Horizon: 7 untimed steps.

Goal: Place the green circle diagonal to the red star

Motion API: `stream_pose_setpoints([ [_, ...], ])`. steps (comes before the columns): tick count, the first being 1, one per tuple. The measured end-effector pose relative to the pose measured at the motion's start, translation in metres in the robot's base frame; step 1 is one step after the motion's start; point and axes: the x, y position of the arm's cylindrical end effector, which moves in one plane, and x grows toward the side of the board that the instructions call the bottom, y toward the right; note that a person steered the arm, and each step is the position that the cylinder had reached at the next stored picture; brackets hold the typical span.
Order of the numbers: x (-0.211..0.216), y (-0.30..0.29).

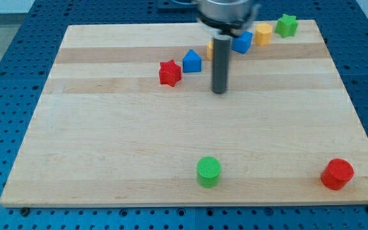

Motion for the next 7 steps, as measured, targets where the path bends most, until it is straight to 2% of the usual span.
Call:
stream_pose_setpoints([
  [1, 0.007, 0.088],
  [2, 0.070, 0.106],
  [3, 0.150, 0.089],
  [4, 0.188, 0.051],
  [5, 0.200, -0.005],
  [7, 0.180, -0.049],
])
